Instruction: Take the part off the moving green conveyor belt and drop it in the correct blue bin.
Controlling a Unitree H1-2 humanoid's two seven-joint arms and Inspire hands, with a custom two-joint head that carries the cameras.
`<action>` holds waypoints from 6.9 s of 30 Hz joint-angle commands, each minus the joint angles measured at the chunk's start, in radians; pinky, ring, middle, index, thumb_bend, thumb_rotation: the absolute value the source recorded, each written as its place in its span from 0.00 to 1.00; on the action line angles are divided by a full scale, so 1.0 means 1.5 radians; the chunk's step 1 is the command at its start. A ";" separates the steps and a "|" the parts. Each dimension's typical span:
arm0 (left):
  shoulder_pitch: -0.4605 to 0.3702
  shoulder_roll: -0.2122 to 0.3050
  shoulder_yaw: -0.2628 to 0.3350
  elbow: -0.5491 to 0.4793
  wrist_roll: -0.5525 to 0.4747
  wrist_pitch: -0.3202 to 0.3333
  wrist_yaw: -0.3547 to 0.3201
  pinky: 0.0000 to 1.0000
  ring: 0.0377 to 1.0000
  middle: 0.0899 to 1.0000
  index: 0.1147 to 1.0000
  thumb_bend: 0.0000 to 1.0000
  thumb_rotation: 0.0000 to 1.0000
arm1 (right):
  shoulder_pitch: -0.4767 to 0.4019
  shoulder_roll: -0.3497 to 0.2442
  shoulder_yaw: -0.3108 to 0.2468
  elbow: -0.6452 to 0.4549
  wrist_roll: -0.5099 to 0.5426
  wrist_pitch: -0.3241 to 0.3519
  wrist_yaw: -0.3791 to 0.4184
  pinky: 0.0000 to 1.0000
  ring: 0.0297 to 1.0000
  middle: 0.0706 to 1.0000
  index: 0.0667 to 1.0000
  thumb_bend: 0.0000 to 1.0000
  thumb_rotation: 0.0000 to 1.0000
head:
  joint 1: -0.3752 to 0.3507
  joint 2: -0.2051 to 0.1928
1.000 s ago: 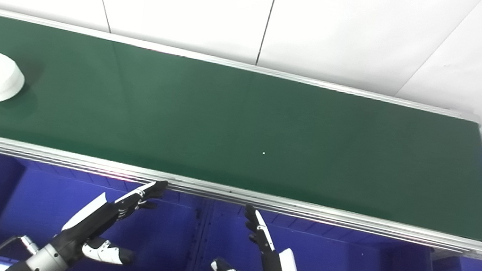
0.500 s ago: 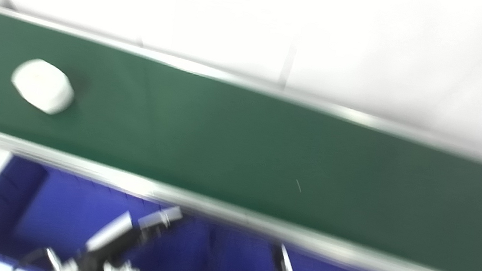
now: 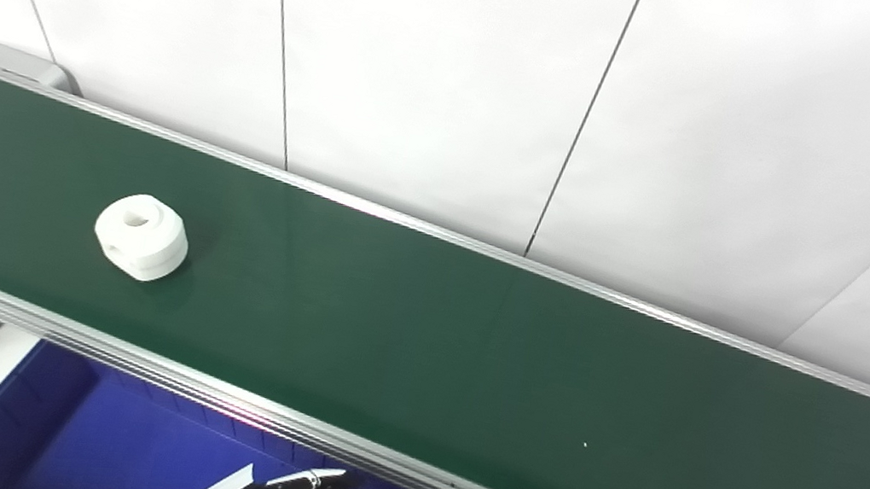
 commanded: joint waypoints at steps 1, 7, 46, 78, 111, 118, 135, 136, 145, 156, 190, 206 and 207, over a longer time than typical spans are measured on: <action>-0.008 0.003 -0.001 -0.007 -0.009 -0.025 0.015 0.76 0.86 0.90 0.86 0.89 0.65 | -0.003 -0.001 -0.003 -0.002 0.003 -0.036 -0.007 1.00 0.98 0.97 0.99 0.52 0.77 | 0.000 -0.001; 0.000 -0.002 -0.003 -0.036 -0.014 -0.025 0.045 0.80 0.87 0.88 0.84 0.88 0.66 | -0.007 -0.001 -0.008 0.000 0.008 -0.033 -0.006 0.97 0.97 0.96 0.99 0.53 0.78 | -0.008 0.003; -0.200 0.059 0.269 -0.150 0.067 -0.008 -0.033 0.83 0.91 0.95 0.92 0.68 0.28 | -0.055 0.018 -0.002 0.033 0.017 -0.075 -0.013 0.87 0.91 0.93 0.96 0.63 0.75 | -0.089 0.073; -0.407 0.144 0.150 0.116 0.316 0.006 0.004 0.99 0.97 0.95 0.89 0.93 0.10 | -0.067 0.022 -0.003 0.051 0.024 -0.099 -0.018 0.86 0.89 0.91 0.95 0.61 0.73 | -0.070 0.066; -0.404 0.101 0.088 0.129 0.258 0.008 -0.015 0.46 0.40 0.46 0.44 0.50 0.00 | -0.060 0.023 -0.001 0.037 0.038 -0.094 -0.013 0.88 0.91 0.93 0.97 0.61 0.73 | -0.069 0.078; -0.366 0.118 0.118 0.055 0.219 0.001 -0.022 0.46 0.40 0.44 0.46 0.50 0.00 | -0.053 0.026 0.003 0.026 0.032 -0.094 -0.015 0.86 0.91 0.92 0.96 0.61 0.74 | -0.096 0.092; -0.110 0.081 0.188 -0.205 -0.018 0.039 -0.070 0.43 0.42 0.45 0.45 0.50 0.00 | -0.014 0.046 0.015 -0.047 -0.002 -0.051 -0.012 0.84 0.90 0.92 0.96 0.69 0.77 | -0.190 0.175; -0.098 0.082 0.183 -0.208 -0.014 0.031 -0.075 0.44 0.42 0.45 0.44 0.50 0.00 | -0.014 0.047 0.014 -0.048 -0.003 -0.051 -0.012 0.84 0.90 0.92 0.96 0.70 0.77 | -0.195 0.179; -0.031 0.057 0.126 -0.206 0.079 0.030 -0.092 0.45 0.42 0.46 0.43 0.50 0.00 | -0.002 0.041 0.009 -0.092 0.008 -0.027 0.001 0.81 0.87 0.90 0.94 0.71 0.78 | -0.216 0.235; -0.039 0.054 0.085 -0.199 0.157 0.086 -0.130 0.44 0.40 0.45 0.45 0.50 0.00 | 0.008 0.030 -0.002 -0.133 0.016 0.008 0.014 0.80 0.86 0.89 0.94 0.72 0.77 | -0.192 0.256; -0.025 0.022 0.115 -0.209 0.013 0.147 -0.179 0.88 0.92 0.93 0.92 0.77 0.51 | 0.005 0.029 -0.004 -0.139 -0.003 0.045 0.032 0.82 0.88 0.91 0.95 0.71 0.72 | -0.186 0.239; -0.028 0.031 0.114 -0.178 -0.086 0.091 -0.200 0.87 0.94 0.96 0.95 0.84 0.51 | 0.010 0.033 0.000 -0.145 -0.013 0.053 0.031 0.82 0.88 0.91 0.95 0.72 0.70 | -0.186 0.235; -0.028 0.031 0.114 -0.176 -0.087 0.093 -0.201 0.88 0.94 0.96 0.95 0.84 0.50 | 0.010 0.034 0.001 -0.145 -0.012 0.055 0.032 0.82 0.88 0.91 0.95 0.72 0.69 | -0.187 0.235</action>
